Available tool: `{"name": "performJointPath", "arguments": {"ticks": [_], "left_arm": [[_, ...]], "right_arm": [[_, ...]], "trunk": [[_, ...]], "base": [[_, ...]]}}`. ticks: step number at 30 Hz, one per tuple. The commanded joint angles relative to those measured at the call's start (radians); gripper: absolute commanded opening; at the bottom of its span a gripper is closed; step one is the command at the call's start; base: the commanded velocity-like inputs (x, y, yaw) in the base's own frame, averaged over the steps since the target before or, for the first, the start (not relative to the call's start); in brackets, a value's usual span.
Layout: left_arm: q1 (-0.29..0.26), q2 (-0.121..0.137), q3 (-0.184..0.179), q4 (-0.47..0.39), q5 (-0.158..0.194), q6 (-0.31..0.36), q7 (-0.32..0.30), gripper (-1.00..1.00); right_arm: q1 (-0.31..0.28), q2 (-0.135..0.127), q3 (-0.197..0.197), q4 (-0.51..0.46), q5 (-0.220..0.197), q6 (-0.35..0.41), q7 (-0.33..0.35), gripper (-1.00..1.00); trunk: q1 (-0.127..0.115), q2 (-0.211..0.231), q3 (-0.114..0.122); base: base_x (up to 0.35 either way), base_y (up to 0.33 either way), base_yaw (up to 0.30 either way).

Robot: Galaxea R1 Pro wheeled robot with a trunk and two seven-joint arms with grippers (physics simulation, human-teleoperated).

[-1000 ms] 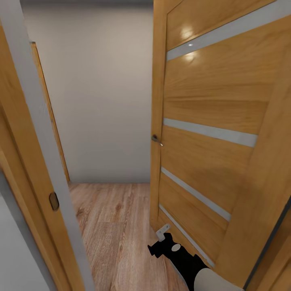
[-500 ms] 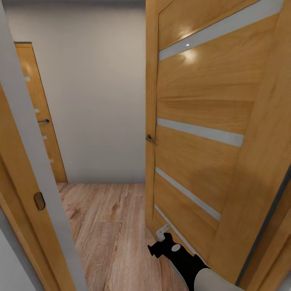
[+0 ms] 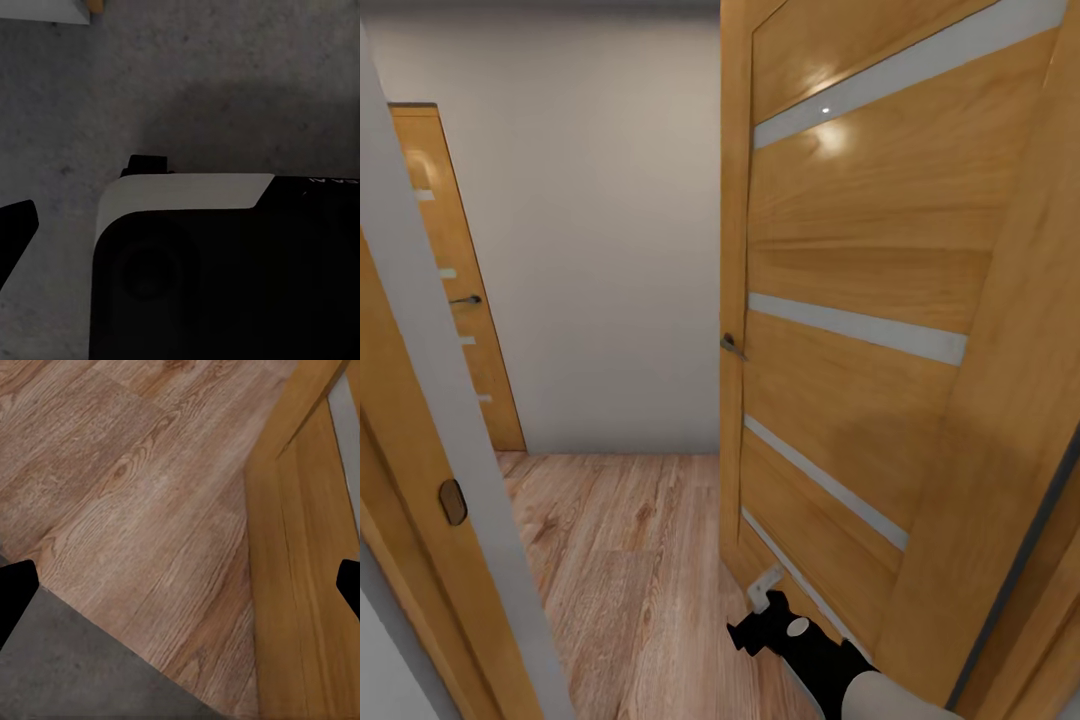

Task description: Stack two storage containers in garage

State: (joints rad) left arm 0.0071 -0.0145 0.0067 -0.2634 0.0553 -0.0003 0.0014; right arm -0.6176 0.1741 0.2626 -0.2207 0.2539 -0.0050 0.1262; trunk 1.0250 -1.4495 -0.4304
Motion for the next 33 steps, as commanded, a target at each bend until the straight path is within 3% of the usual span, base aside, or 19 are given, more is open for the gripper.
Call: {"name": "performJointPath", "arguments": {"ticks": [1,9,28,33], "left_arm": [[0.001,0.0,0.001,-0.002,0.006,0.0,0.0,1.0],[0.001,-0.001,0.001,-0.002,0.005,-0.001,0.0,1.0],[0.001,-0.002,0.001,-0.005,0.005,-0.001,0.001,1.0],[0.001,0.001,0.001,-0.004,0.006,0.001,-0.002,1.0]], "right_arm": [[-0.001,0.0,-0.004,0.011,0.011,-0.004,0.013,1.0],[-0.001,0.0,-0.003,0.058,0.013,-0.053,0.111,1.0],[-0.001,0.0,-0.003,0.064,0.013,-0.062,0.12,1.0],[-0.001,0.0,-0.003,0.064,0.013,-0.061,0.119,1.0]], "trunk": [[0.0,-0.001,-0.001],[0.0,-0.001,-0.001],[0.0,-0.001,-0.001],[0.0,-0.001,-0.001]], "base": [[0.003,0.0,0.0],[0.001,0.0,0.0],[0.001,0.0,0.0],[0.204,0.0,0.0]]}}
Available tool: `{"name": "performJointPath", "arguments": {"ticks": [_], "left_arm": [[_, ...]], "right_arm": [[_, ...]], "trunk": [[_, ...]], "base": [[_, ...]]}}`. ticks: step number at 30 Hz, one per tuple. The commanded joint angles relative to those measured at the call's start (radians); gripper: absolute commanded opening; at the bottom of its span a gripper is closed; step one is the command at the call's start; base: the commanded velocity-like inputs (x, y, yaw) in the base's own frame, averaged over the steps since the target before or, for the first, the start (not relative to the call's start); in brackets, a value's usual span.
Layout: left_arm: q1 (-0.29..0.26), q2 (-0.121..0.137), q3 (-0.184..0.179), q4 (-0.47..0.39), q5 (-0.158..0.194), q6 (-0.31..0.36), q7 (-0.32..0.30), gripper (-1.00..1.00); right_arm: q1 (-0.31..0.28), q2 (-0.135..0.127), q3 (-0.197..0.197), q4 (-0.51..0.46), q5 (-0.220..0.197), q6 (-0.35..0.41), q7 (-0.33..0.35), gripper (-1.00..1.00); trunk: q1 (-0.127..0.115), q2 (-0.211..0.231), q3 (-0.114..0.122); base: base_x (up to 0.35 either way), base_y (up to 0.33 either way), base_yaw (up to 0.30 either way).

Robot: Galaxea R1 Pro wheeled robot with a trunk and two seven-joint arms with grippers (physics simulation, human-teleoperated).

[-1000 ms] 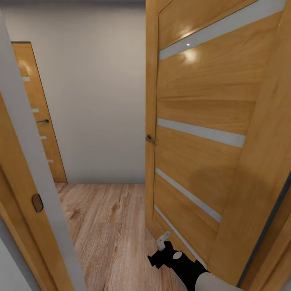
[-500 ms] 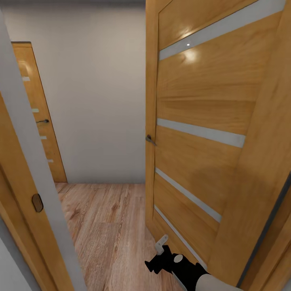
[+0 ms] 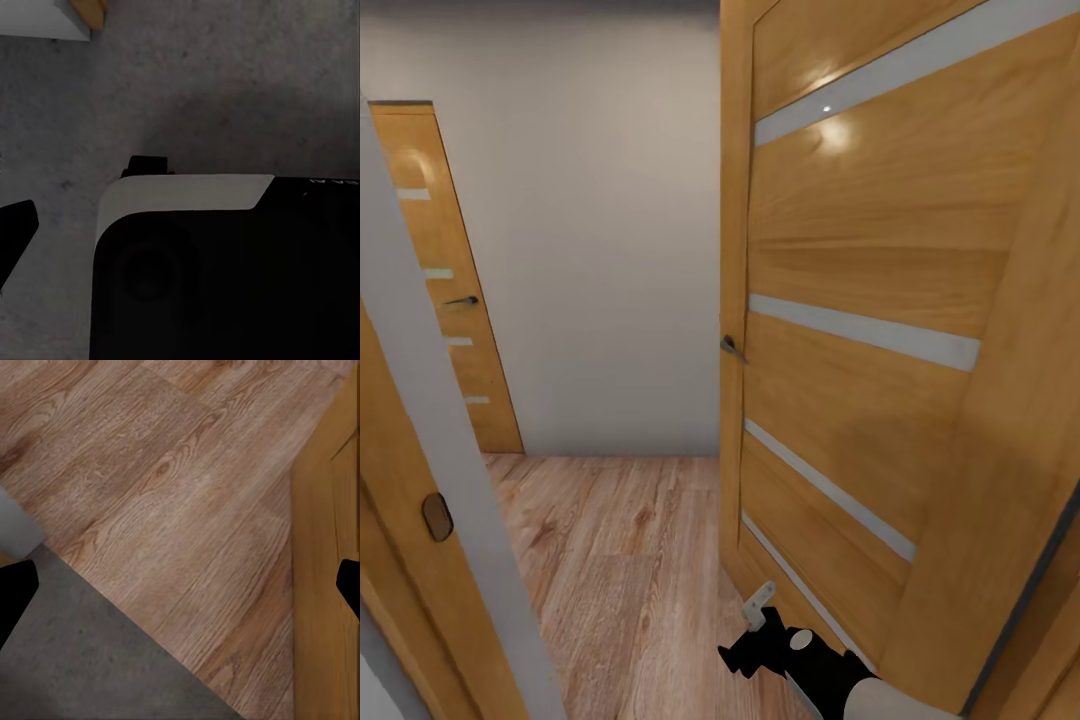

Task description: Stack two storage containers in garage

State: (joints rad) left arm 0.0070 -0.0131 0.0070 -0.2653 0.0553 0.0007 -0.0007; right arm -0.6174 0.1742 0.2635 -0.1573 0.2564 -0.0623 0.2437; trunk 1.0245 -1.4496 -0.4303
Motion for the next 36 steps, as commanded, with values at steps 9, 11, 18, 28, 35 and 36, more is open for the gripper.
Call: {"name": "performJointPath", "arguments": {"ticks": [9,11,18,28,35,36], "left_arm": [[0.001,-0.002,0.001,-0.002,0.006,-0.001,0.002,1.0],[0.001,-0.002,0.001,-0.002,0.006,0.0,0.002,1.0],[0.001,-0.002,0.001,-0.003,0.006,0.0,0.002,1.0],[0.001,-0.002,0.001,-0.003,0.006,0.002,0.002,1.0],[0.001,-0.002,0.001,-0.004,0.006,0.003,0.001,1.0],[0.001,-0.001,0.001,-0.004,0.006,0.003,0.0,1.0]], "right_arm": [[-0.001,0.0,-0.004,0.001,0.011,-0.004,0.0,1.0],[-0.001,0.0,-0.004,0.001,0.012,-0.004,0.0,1.0],[-0.001,0.0,-0.004,0.001,0.012,-0.004,0.0,1.0],[-0.001,0.0,-0.004,0.001,0.012,-0.004,0.0,1.0],[-0.001,0.0,-0.004,0.001,0.012,-0.004,0.0,1.0],[-0.001,0.0,-0.004,0.001,0.012,-0.004,0.0,1.0]], "trunk": [[0.001,0.0,-0.001],[0.001,0.0,-0.001],[0.001,0.0,-0.001],[0.001,0.0,-0.001],[0.001,0.0,-0.001],[0.001,0.0,-0.001]], "base": [[0.177,0.0,0.0],[0.025,0.0,0.0],[0.06,0.0,0.0],[0.122,0.0,0.0],[0.051,0.0,0.0],[0.233,0.0,0.0]]}}
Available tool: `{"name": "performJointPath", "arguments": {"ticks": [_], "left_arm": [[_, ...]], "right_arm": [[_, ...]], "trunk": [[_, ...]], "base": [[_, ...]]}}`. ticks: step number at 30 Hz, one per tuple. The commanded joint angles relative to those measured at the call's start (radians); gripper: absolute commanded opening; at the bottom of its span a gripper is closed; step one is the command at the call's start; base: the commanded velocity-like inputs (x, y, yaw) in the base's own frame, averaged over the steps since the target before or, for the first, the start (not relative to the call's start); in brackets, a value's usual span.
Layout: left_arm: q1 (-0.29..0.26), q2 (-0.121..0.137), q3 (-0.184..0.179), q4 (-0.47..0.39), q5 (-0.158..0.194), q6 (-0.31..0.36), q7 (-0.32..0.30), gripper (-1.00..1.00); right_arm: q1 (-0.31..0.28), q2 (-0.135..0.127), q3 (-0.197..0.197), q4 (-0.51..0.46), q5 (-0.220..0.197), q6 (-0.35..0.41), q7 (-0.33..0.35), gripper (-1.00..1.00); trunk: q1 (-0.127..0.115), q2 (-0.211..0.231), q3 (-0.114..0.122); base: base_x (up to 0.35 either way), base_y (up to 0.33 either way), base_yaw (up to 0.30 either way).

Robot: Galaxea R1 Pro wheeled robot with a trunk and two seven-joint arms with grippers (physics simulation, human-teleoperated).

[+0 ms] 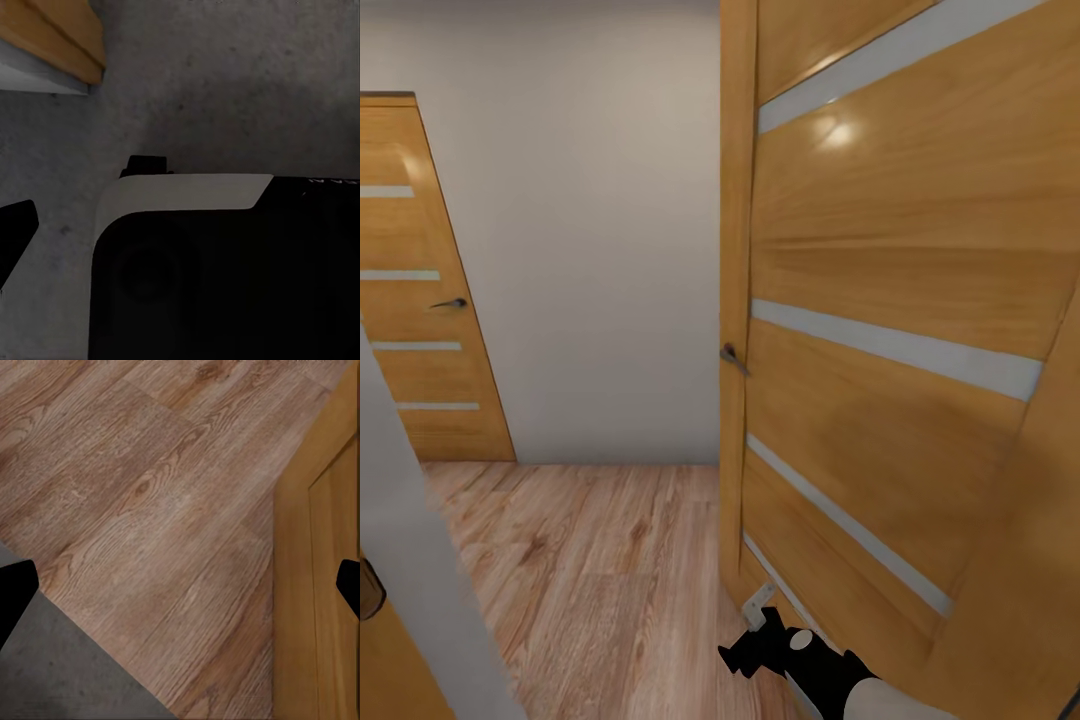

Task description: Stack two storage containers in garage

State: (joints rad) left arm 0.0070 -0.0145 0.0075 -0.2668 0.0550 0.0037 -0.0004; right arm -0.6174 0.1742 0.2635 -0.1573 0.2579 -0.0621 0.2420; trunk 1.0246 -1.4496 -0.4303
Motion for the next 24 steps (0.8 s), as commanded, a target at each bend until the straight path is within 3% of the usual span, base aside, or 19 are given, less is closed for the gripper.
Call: {"name": "performJointPath", "arguments": {"ticks": [1,6,24], "left_arm": [[0.001,0.0,0.0,-0.002,0.006,0.001,0.0,1.0],[0.001,-0.001,0.0,-0.002,0.006,0.0,0.002,1.0],[0.001,-0.003,0.002,-0.005,0.006,0.001,0.005,1.0]], "right_arm": [[-0.001,0.0,-0.004,0.001,0.011,-0.004,0.002,1.0],[-0.001,0.0,-0.004,0.001,0.011,-0.004,0.002,1.0],[-0.001,0.0,-0.004,0.001,0.011,-0.004,0.002,1.0]], "trunk": [[0.0,0.0,-0.001],[0.0,0.0,-0.001],[0.0,0.0,-0.001]], "base": [[0.27,0.0,0.0],[0.193,0.0,0.0],[0.007,0.0,0.0]]}}
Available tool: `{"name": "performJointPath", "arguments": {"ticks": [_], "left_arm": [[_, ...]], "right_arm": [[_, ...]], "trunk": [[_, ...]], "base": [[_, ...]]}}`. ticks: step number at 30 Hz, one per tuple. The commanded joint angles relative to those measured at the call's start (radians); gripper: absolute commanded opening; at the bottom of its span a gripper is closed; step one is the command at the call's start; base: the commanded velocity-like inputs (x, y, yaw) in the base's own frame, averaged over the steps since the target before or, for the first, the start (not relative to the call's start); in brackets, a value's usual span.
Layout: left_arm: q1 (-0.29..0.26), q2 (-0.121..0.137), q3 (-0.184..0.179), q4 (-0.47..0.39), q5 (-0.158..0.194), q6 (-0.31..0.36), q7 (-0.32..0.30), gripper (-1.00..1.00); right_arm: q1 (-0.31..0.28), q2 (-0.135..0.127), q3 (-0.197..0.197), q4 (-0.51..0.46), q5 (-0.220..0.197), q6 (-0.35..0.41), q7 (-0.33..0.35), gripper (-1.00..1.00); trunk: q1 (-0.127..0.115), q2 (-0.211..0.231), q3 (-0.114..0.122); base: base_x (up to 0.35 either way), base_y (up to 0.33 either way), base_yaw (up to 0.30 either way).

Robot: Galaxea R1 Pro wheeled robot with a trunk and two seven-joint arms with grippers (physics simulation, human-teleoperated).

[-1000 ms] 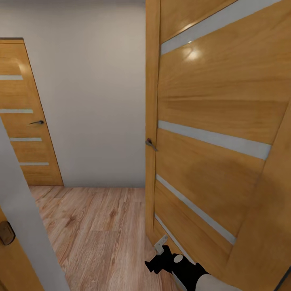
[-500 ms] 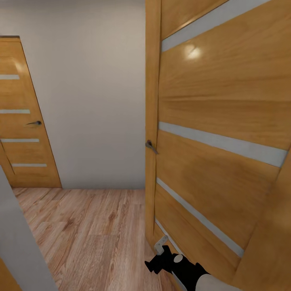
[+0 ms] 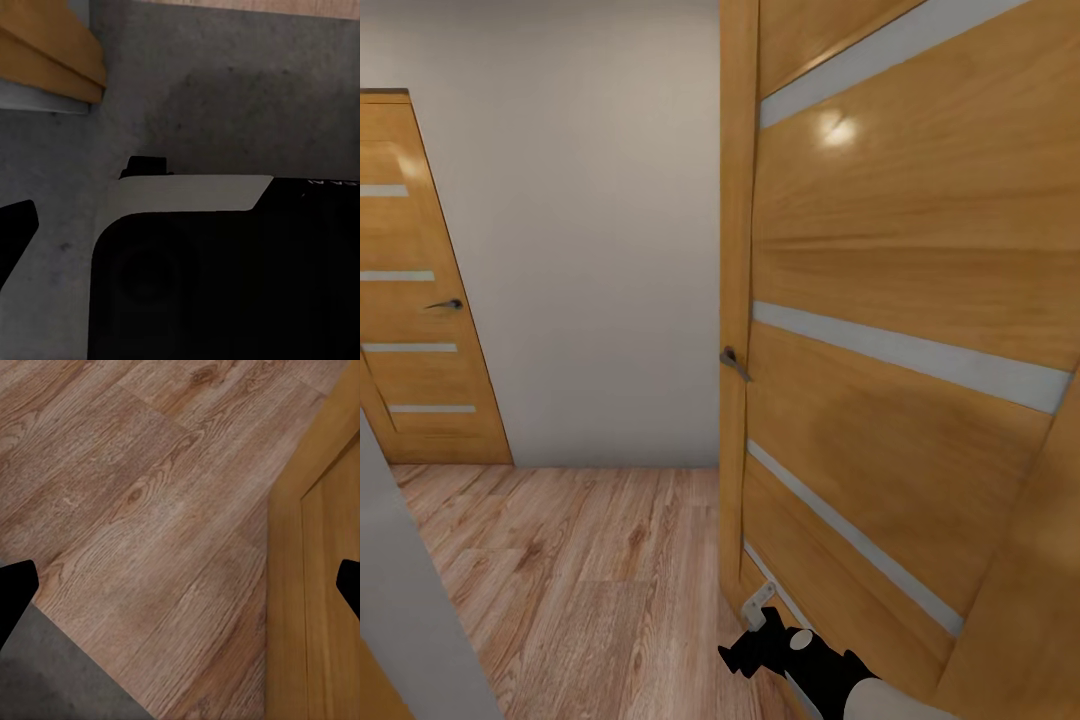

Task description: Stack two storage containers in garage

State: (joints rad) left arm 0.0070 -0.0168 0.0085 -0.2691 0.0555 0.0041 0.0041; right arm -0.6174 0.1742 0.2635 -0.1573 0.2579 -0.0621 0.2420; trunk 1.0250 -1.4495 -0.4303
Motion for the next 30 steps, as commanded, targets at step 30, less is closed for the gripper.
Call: {"name": "performJointPath", "arguments": {"ticks": [30], "left_arm": [[0.001,0.0,0.001,-0.005,0.006,0.0,0.005,1.0]], "right_arm": [[-0.001,0.0,-0.004,0.001,0.011,-0.004,0.0,1.0]], "trunk": [[0.0,-0.001,-0.001]], "base": [[0.0,0.0,0.0]]}}
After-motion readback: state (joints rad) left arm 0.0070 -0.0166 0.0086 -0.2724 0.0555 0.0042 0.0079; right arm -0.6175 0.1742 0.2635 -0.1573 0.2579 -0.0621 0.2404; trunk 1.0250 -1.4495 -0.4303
